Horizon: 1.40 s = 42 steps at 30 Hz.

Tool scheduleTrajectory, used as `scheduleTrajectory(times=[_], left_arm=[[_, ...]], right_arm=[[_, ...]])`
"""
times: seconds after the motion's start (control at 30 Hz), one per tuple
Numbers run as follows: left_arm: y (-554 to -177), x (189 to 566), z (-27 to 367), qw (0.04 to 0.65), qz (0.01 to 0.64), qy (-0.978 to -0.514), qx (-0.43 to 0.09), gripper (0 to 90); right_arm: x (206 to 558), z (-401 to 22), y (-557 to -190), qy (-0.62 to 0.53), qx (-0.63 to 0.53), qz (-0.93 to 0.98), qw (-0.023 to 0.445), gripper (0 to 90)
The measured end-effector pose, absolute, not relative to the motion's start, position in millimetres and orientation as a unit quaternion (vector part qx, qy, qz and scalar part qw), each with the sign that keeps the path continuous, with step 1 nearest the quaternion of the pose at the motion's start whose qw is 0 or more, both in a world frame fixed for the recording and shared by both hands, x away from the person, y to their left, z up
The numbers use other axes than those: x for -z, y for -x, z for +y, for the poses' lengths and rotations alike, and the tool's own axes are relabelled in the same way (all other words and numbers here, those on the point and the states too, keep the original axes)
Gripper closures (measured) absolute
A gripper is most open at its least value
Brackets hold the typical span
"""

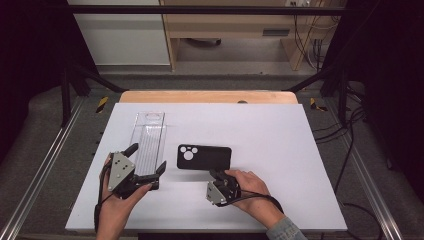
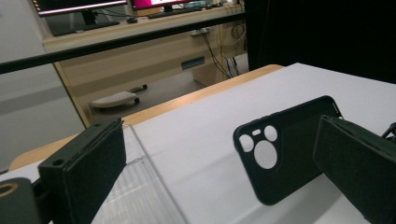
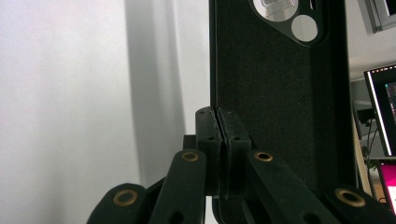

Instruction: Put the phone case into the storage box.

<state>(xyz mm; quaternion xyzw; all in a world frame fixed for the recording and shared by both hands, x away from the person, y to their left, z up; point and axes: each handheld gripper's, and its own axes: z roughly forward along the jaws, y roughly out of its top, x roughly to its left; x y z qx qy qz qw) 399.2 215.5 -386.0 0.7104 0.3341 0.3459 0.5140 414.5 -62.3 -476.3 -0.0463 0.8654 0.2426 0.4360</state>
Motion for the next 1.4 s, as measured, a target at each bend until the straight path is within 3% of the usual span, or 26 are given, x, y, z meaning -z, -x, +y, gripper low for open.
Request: scheduleTrajectory(times=[0.3, 0.7, 0.9, 1.4], left_arm=[[-408.1, 388.7, 198.6, 0.502, 0.348, -0.725, -0.319, 3.5], [-429.1, 406.0, 172.5, 0.454, 0.37, -0.764, -0.269, 25.7], [-434.7, 408.2, 168.7, 0.43, 0.392, -0.77, -0.261, 42.9], [-441.2, 412.8, 169.3, 0.432, 0.409, -0.773, -0.221, 56.4]], right_arm=[[475.5, -63.7, -409.9, 0.044, -0.244, 0.861, 0.445, 88.3], [476.0, -63.3, -407.5, 0.045, -0.241, 0.856, 0.456, 88.3], [473.5, -63.8, -406.4, 0.045, -0.24, 0.851, 0.465, 88.3], [472.4, -63.7, -405.5, 0.046, -0.246, 0.847, 0.47, 88.3]])
